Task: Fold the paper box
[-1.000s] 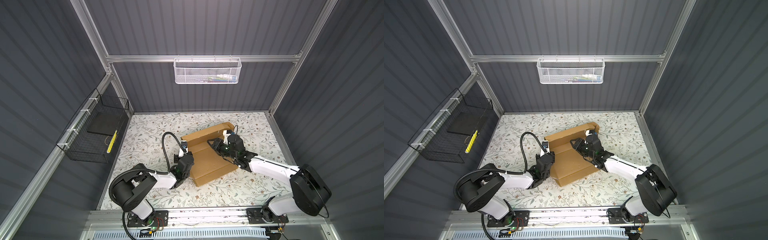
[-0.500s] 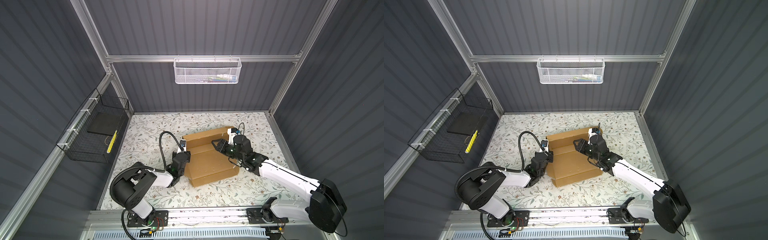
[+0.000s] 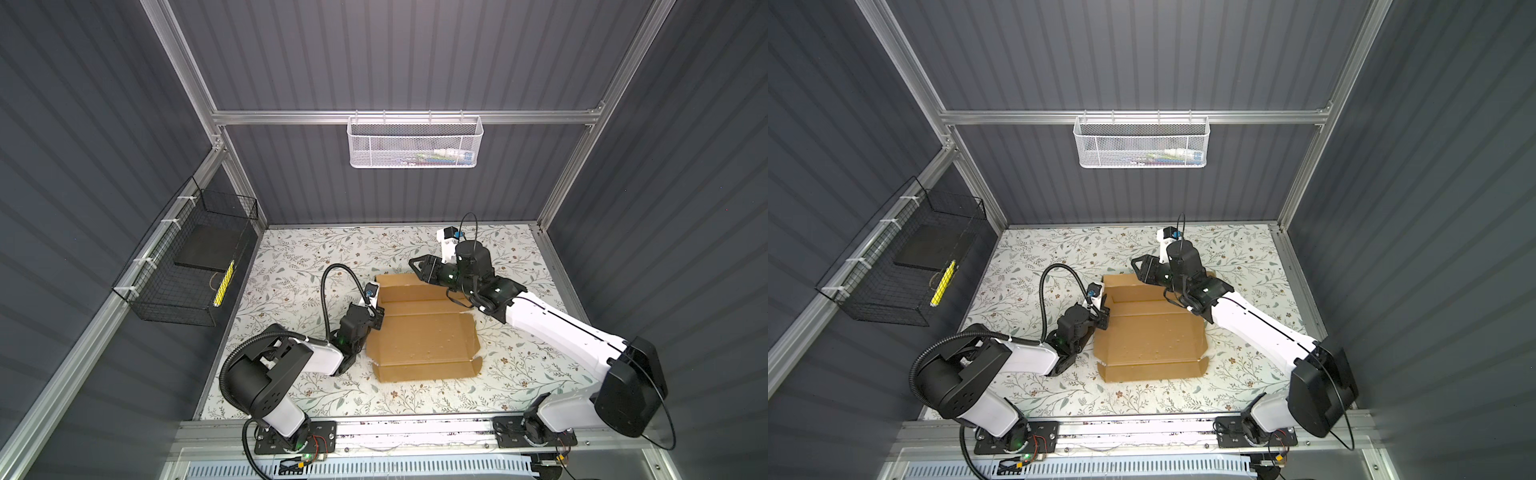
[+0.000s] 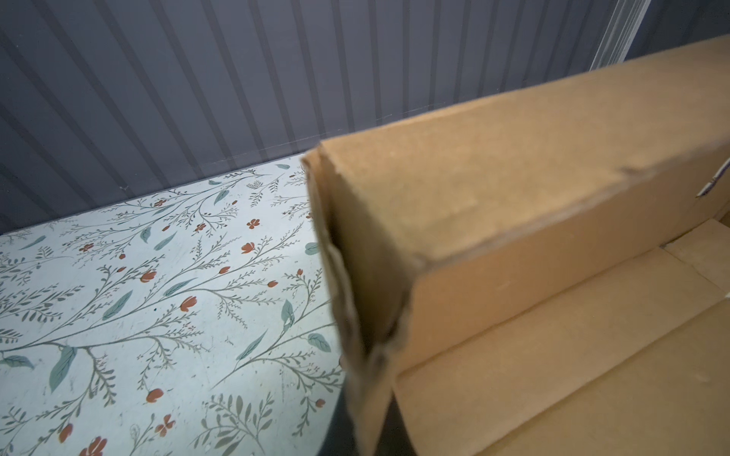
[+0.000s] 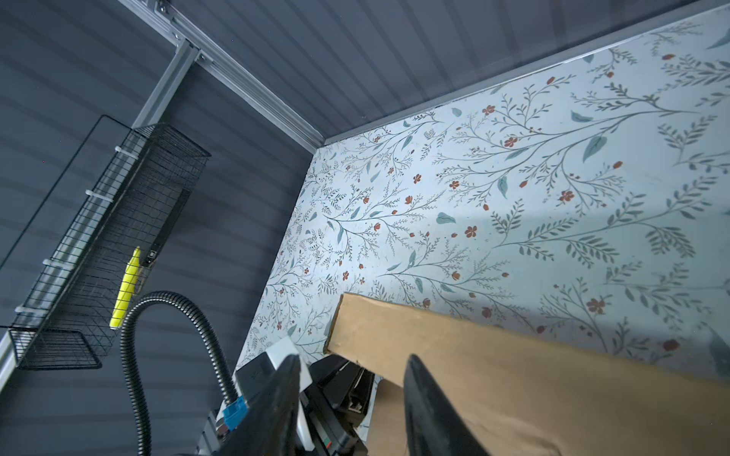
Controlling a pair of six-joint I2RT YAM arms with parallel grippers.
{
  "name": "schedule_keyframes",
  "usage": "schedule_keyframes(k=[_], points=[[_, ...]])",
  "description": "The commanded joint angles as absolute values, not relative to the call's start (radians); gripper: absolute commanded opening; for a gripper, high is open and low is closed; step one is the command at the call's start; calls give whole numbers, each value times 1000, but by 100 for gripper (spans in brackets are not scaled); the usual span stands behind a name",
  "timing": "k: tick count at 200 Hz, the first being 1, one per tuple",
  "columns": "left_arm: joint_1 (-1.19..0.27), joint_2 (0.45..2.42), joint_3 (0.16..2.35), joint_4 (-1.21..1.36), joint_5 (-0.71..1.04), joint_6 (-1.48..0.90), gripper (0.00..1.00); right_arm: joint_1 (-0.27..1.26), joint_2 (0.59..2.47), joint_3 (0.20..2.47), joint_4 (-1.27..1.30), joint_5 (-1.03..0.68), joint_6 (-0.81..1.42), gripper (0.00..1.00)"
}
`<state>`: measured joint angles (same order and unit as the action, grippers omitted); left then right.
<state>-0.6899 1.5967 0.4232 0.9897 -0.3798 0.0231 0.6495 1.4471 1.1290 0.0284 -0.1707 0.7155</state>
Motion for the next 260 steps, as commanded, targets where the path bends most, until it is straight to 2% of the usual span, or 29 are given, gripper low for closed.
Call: schedule_keyframes(k=[1,113,260], points=[[-681,1606,402,1048,-367,54,0,664,1492,1169,11,-209,689,41],[-680,1623,397,1083,-394,19,0,709,1628,1166,95,-163,740,33],[-681,1608,382,1082,-434,0,0,707,1683,1140,127,-143,772,30]])
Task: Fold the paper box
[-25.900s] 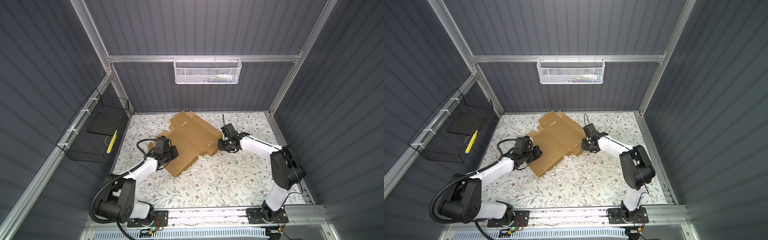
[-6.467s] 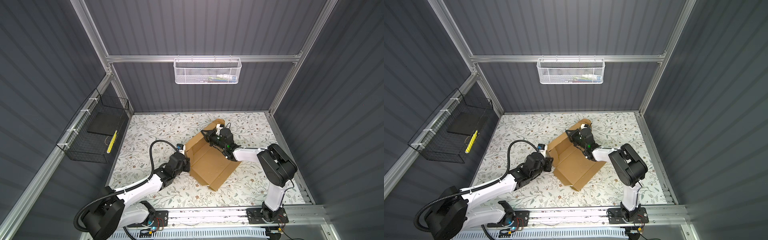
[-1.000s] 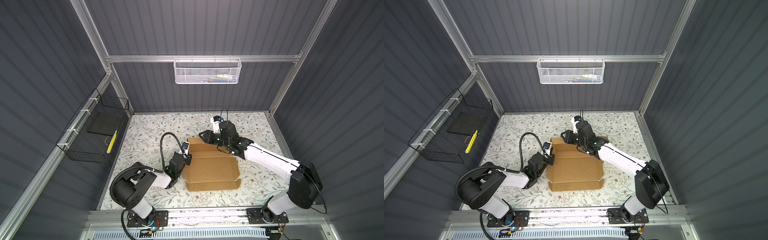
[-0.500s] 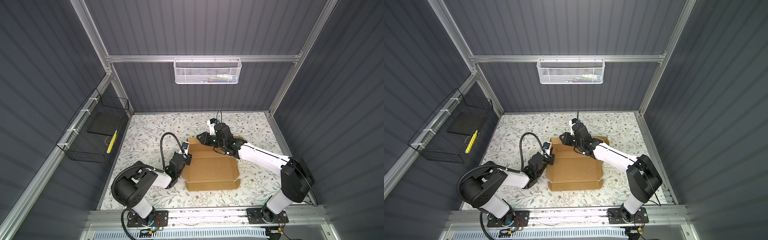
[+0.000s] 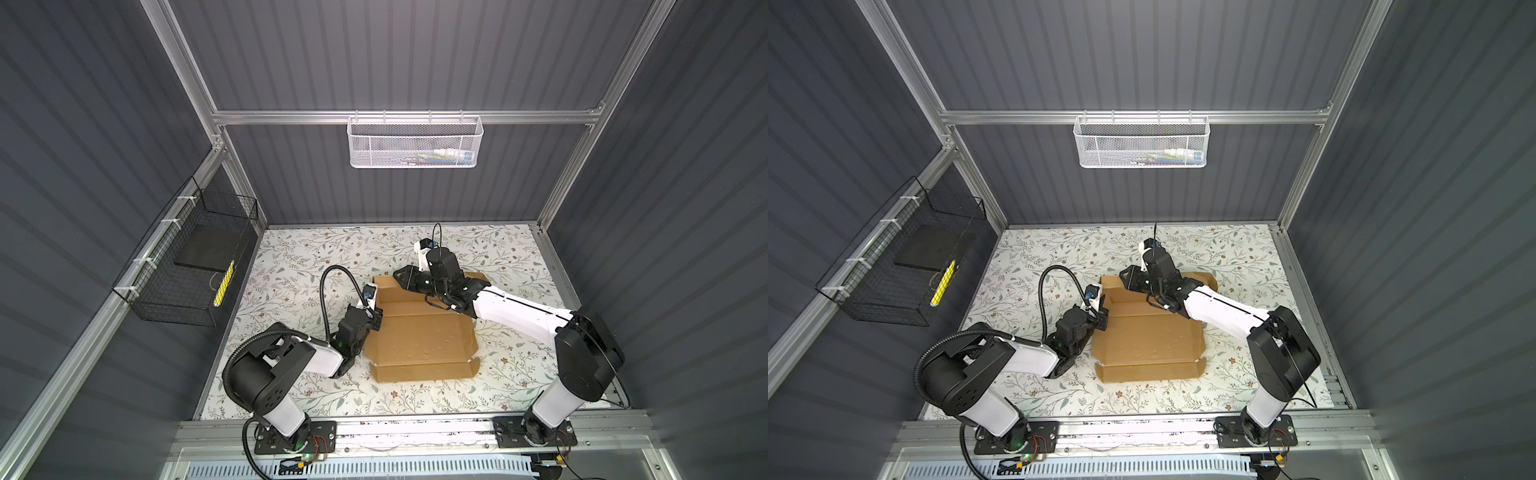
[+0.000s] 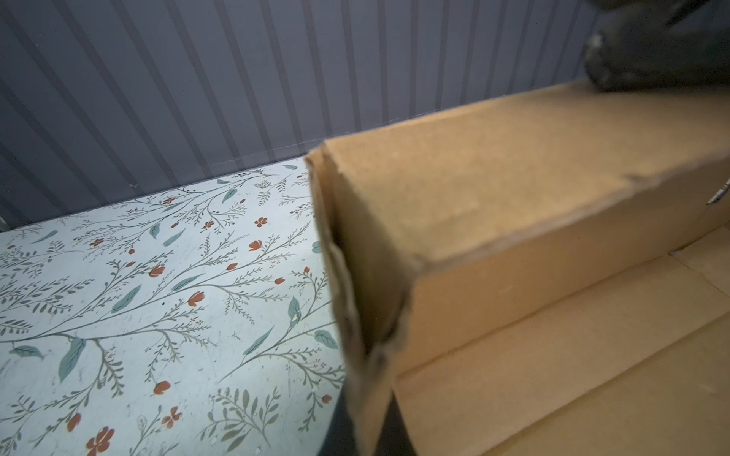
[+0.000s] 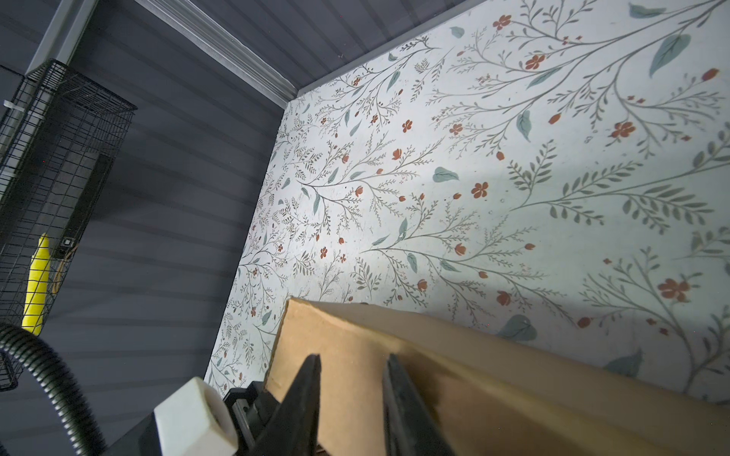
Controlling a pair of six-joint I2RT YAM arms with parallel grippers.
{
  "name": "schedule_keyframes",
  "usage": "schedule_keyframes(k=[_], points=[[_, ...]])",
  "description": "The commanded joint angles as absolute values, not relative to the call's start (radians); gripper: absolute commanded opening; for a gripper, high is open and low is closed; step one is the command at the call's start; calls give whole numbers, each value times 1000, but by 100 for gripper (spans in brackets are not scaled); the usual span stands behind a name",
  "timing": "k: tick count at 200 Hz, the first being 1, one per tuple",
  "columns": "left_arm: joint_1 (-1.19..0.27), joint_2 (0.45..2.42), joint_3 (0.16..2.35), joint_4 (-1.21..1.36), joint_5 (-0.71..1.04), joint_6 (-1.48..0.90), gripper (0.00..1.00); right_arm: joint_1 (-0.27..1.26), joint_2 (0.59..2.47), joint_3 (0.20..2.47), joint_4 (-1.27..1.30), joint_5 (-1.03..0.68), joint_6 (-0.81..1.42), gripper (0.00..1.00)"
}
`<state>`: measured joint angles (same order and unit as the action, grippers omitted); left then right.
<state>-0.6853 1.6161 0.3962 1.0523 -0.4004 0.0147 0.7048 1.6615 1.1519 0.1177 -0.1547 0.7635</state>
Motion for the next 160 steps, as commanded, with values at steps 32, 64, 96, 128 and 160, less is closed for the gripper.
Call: schedule_keyframes(k=[32,64,96,128,160], points=[[-681,1613,383,1080,-434,-2,0,707,1690,1134,129,-131,776,29],[-681,1615,387,1077,-437,-8,2,707,1698,1126,138,-130,782,29],[-680,1614,388,1074,-444,-12,5,706,1704,1123,143,-127,787,28],[-680,1614,395,1074,-452,-13,10,705,1713,1124,146,-123,791,28],[-680,1611,406,1076,-472,-8,19,704,1719,1125,147,-126,793,27]])
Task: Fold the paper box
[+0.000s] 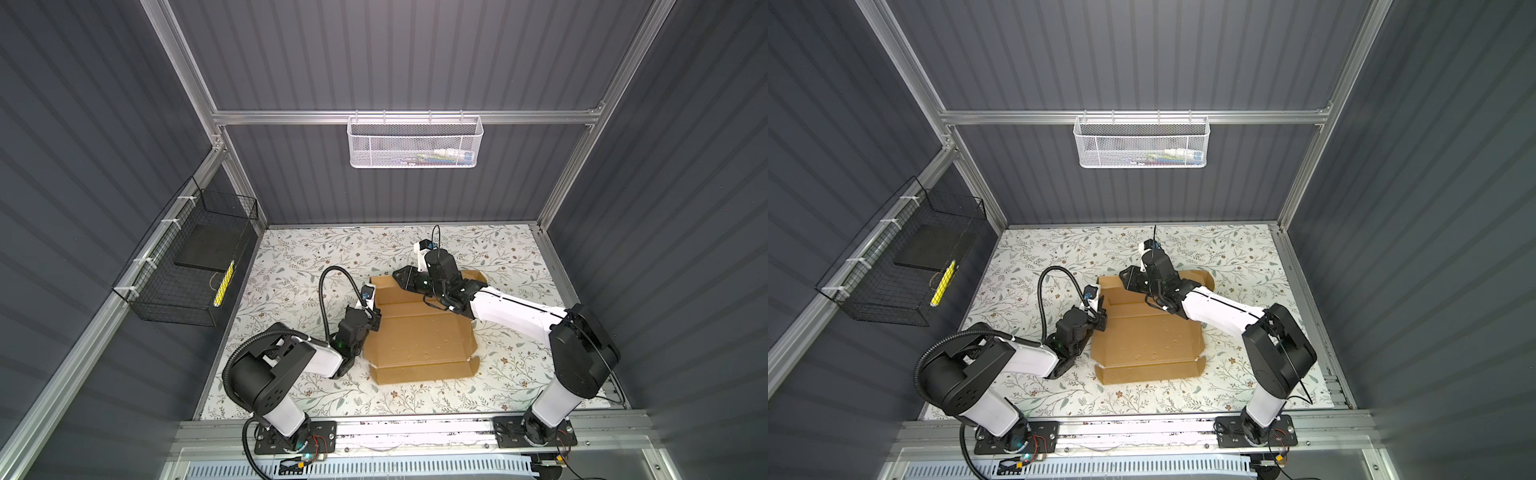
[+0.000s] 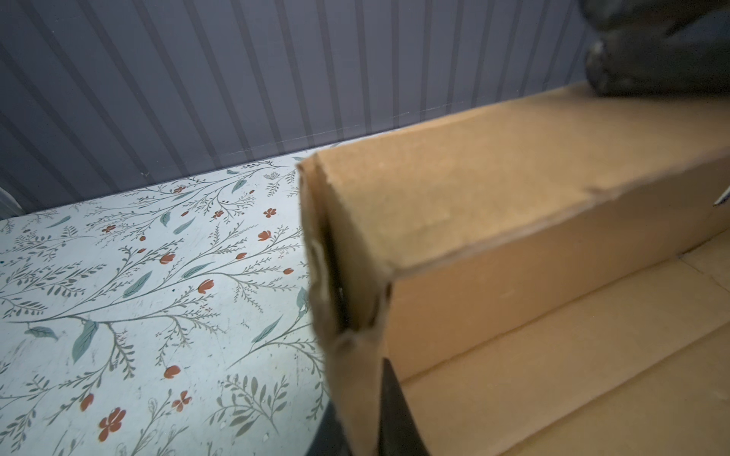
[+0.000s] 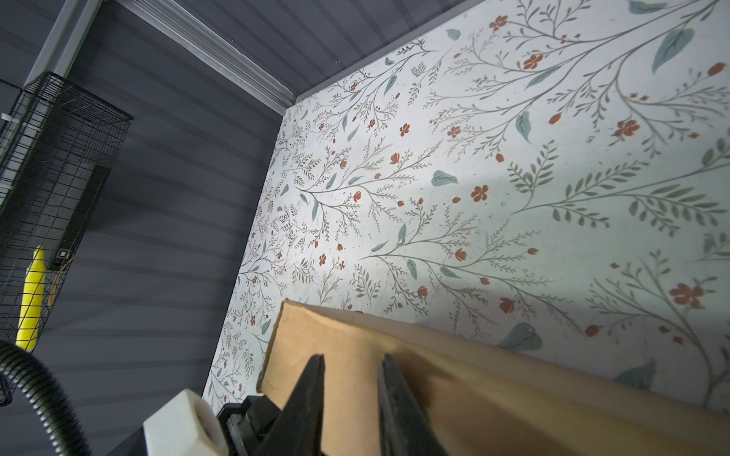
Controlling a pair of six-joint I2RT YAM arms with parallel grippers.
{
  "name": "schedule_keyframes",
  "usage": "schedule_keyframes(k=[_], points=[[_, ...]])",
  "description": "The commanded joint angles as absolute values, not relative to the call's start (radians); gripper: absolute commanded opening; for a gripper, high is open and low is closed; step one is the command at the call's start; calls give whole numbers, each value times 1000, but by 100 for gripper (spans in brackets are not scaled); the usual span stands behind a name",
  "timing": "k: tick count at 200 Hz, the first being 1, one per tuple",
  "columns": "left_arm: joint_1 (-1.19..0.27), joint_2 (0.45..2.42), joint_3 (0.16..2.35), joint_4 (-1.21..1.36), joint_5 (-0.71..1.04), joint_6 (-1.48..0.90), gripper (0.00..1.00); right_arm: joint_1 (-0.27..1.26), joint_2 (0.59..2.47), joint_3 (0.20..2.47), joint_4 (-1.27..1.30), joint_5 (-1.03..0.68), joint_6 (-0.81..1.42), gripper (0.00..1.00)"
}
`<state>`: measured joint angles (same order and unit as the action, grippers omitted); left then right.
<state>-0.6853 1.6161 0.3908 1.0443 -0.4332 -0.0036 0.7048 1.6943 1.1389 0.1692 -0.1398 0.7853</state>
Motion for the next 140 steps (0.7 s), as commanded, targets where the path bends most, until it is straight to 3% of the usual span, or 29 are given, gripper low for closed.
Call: schedule_keyframes(k=[1,101,140], points=[[-680,1611,407,1076,-472,-7,19,704,1719,1125,147,-126,794,27],[-680,1592,461,1078,-534,63,39,704,1730,1127,135,-118,802,26],[-681,1594,486,1078,-572,82,42,704,1735,1132,132,-120,804,26]])
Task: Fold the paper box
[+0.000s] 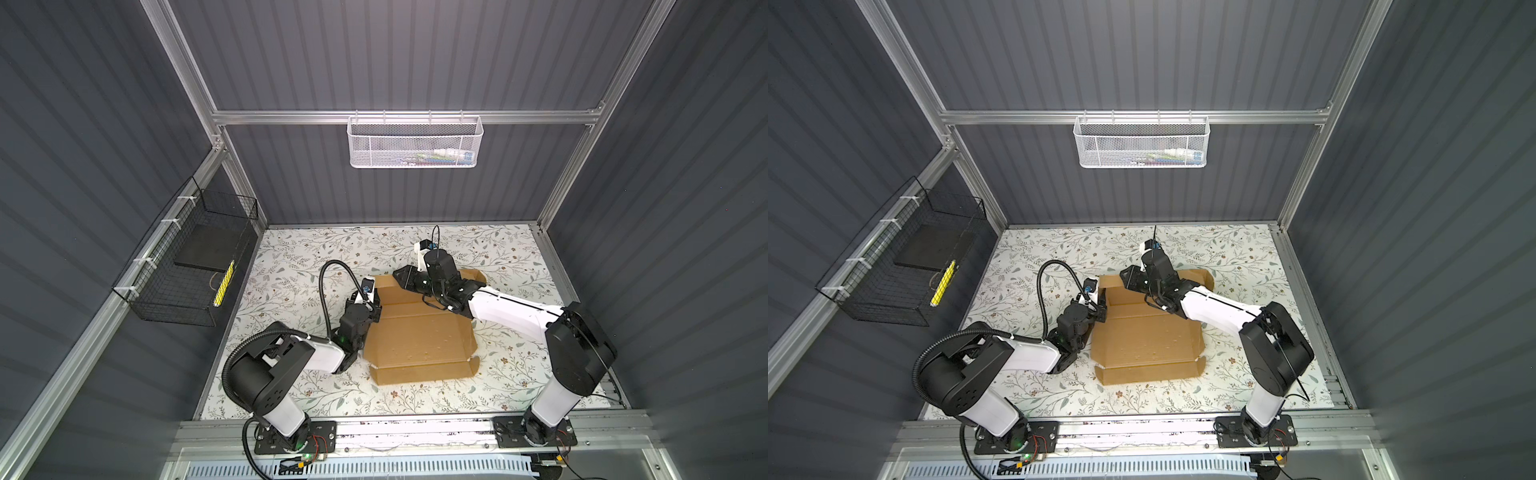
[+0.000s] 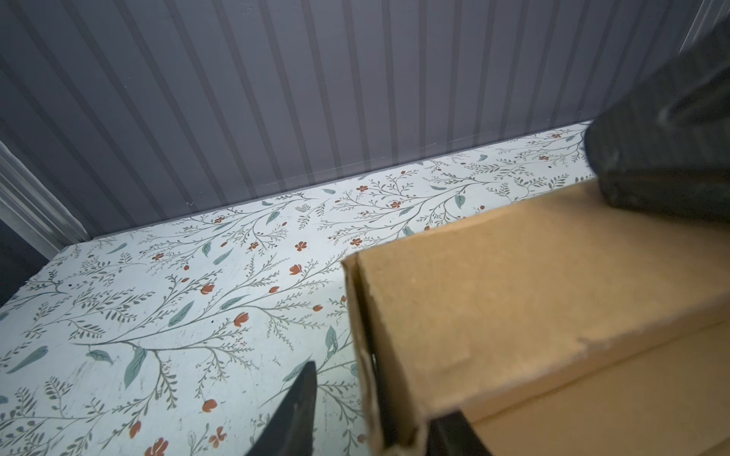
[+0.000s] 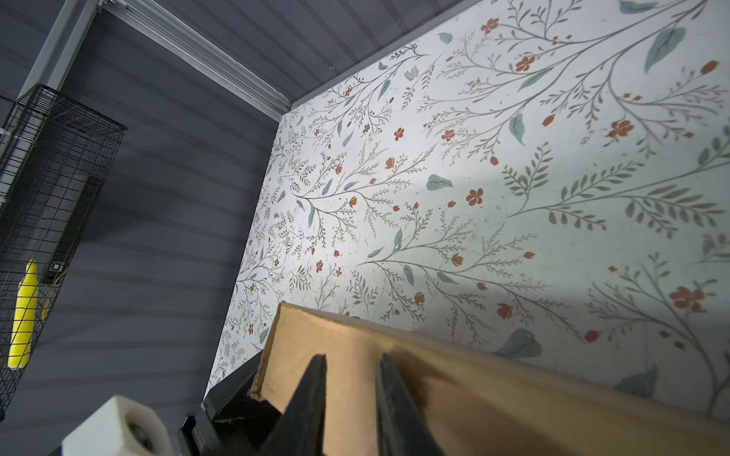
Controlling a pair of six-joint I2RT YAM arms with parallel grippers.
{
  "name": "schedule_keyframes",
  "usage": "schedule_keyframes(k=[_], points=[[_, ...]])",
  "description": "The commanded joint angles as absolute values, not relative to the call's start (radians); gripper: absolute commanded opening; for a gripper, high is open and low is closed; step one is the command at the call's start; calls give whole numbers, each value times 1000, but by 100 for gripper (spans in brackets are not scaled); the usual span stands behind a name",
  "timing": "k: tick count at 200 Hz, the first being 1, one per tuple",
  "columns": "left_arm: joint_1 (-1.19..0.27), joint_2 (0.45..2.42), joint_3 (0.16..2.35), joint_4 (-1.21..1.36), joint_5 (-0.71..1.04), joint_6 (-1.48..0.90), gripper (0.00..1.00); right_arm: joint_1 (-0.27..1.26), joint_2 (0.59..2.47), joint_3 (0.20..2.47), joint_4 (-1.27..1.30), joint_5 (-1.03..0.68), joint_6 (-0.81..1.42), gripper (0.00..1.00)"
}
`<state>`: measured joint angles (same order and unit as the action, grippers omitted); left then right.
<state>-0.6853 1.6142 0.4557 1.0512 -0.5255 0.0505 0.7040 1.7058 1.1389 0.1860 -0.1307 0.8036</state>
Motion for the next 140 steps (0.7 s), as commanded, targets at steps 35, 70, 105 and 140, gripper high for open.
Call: schedule_keyframes(k=[35,70,105,140], points=[[-681,1603,511,1054,-608,89,41,704,1741,1134,132,-123,805,26],[-680,1610,522,1053,-627,86,13,704,1745,1137,130,-124,807,26],[-681,1611,532,1023,-603,75,2,703,1749,1146,122,-125,807,26],[-681,1603,515,1012,-602,60,11,703,1752,1155,114,-124,805,26]])
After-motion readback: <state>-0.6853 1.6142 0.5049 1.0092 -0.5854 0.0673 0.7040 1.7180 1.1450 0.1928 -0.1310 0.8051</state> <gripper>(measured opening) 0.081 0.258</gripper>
